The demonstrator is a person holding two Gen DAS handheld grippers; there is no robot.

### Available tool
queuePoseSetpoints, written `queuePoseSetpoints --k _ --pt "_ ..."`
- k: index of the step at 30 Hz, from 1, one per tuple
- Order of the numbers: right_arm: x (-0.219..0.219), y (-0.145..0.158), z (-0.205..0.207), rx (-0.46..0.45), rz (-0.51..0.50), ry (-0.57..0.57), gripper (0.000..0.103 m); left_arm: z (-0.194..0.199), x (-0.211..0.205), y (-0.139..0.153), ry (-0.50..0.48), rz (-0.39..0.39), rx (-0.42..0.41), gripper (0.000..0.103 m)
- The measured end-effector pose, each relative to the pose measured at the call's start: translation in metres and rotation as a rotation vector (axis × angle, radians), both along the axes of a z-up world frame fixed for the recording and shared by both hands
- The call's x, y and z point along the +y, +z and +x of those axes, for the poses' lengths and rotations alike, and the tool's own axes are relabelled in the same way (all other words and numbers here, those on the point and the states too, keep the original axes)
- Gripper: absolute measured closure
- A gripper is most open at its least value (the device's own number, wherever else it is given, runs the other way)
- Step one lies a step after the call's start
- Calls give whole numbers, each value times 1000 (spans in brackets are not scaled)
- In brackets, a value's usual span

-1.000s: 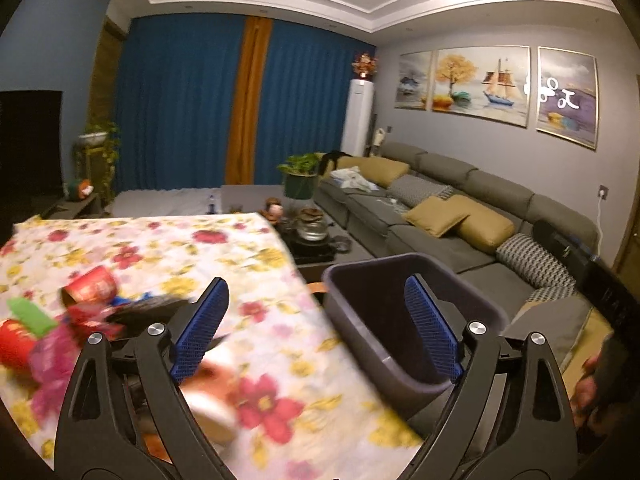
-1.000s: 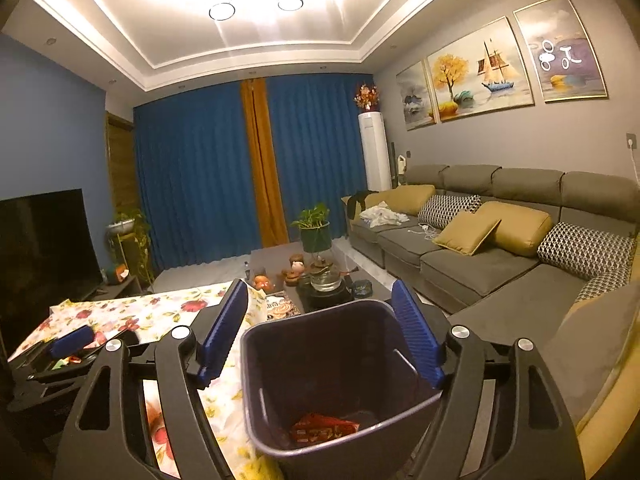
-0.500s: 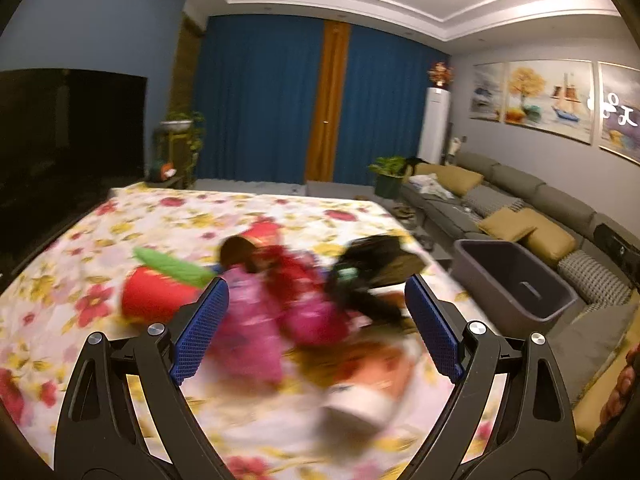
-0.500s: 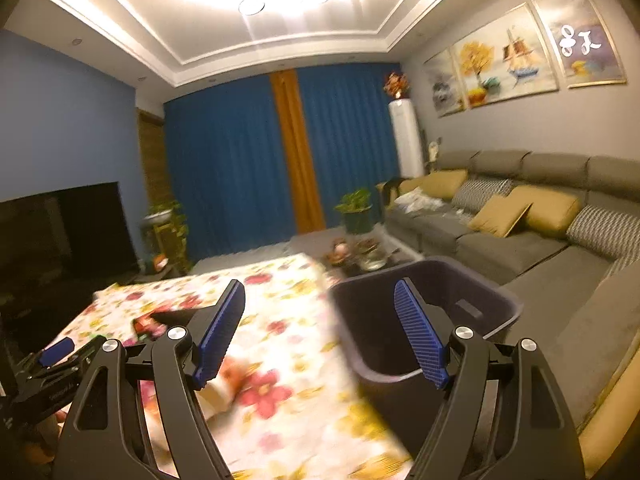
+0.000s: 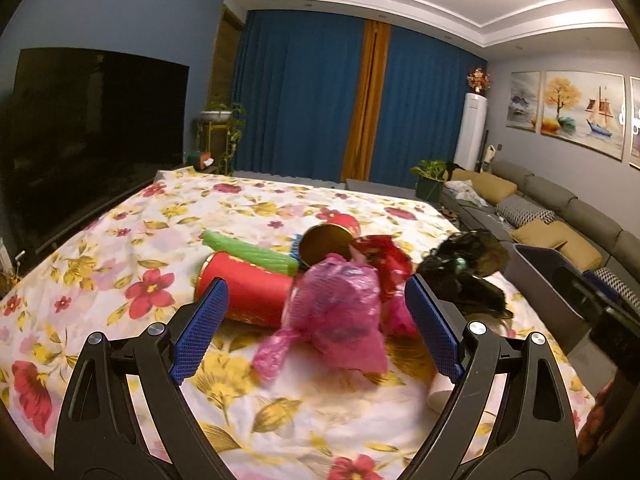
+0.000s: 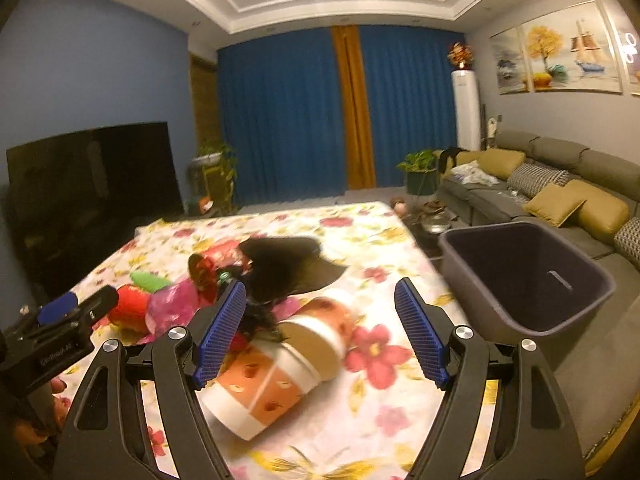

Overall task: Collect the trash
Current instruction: 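Grasp the pink plastic bag with the left tool while the right tool grasps the black bag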

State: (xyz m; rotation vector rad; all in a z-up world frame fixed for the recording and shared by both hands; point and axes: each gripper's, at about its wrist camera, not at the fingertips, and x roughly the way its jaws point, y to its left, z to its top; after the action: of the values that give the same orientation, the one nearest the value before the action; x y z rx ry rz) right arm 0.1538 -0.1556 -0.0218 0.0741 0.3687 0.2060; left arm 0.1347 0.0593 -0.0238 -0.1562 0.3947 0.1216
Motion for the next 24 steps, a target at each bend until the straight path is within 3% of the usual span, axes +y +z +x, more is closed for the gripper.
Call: queuePoseSetpoints --k 5,11,14,19,24 --pt "30 -7 16 22 -35 64 31 6 12 -1 23 -4 0 15" --pt "47 -16 34 65 -67 106 42 10 21 -4 32 -9 9 15" --pt "53 -20 42 89 -76 115 54 12 23 -7 25 -19 19 15" --pt "59 -28 48 120 -97 135 89 16 21 -12 6 -19 32 15" --pt "54 -25 45 97 -78 128 96 23 14 -15 -19 -17 43 16"
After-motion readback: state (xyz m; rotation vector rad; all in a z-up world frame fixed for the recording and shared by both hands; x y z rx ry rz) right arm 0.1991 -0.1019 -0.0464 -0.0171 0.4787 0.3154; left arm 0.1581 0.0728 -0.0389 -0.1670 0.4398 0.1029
